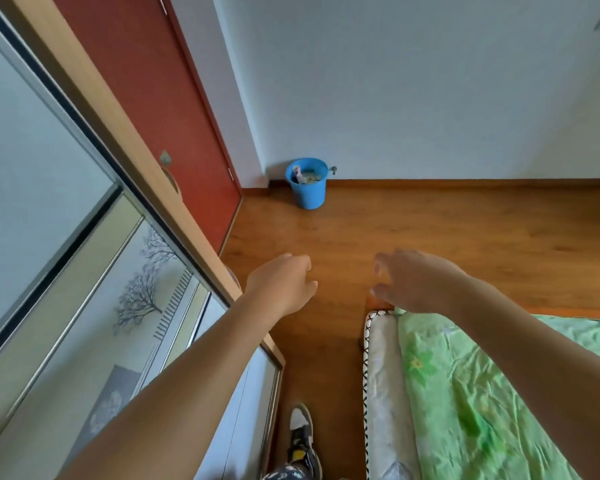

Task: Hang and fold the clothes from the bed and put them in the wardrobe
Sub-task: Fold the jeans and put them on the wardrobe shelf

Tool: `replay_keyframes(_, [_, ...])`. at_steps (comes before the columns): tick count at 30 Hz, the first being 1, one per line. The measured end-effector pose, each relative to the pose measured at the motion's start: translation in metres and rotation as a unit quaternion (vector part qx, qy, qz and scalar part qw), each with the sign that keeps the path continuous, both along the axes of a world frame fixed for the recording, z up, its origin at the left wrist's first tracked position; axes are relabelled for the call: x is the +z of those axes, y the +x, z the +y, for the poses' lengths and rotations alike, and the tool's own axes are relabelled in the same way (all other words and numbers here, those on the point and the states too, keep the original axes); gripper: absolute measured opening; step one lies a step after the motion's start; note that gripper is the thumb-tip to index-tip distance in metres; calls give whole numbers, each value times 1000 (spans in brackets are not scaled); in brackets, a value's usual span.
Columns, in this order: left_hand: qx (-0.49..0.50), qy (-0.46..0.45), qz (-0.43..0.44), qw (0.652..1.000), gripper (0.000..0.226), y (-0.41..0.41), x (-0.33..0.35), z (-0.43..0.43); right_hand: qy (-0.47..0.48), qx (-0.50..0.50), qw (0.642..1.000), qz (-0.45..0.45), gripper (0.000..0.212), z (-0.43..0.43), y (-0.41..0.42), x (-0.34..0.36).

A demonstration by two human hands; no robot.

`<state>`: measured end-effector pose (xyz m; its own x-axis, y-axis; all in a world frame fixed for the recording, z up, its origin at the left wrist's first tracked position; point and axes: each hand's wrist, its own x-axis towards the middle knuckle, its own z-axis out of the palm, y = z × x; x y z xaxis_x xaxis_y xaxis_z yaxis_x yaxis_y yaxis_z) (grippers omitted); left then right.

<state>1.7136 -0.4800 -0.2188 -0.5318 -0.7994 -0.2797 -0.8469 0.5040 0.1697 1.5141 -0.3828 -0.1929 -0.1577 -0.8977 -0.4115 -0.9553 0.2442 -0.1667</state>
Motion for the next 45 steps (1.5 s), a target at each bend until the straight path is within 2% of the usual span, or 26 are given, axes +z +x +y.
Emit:
replay_keyframes(6, [-54, 5, -20, 998, 40, -63, -13, -88, 18, -44, 999, 10, 39, -81, -43, -18])
replay_keyframes(17, [-66, 40, -64, 995, 34, -157, -48, -256, 4, -117, 993, 6, 37, -212, -136, -45])
replay_keyframes(27, [-81, 8, -62, 995, 37, -255, -37, -377, 8, -173, 985, -16, 36, -304, -256, -62])
replay_keyframes(37, [-198, 4, -49, 979, 39, -397, -37, -470, 10, -275, 961, -12, 40, -356, -361, -59])
replay_keyframes(45, [-334, -16, -27, 942, 40, -531, -40, -558, -3, -394, 919, -11, 42, -416, -450, -58])
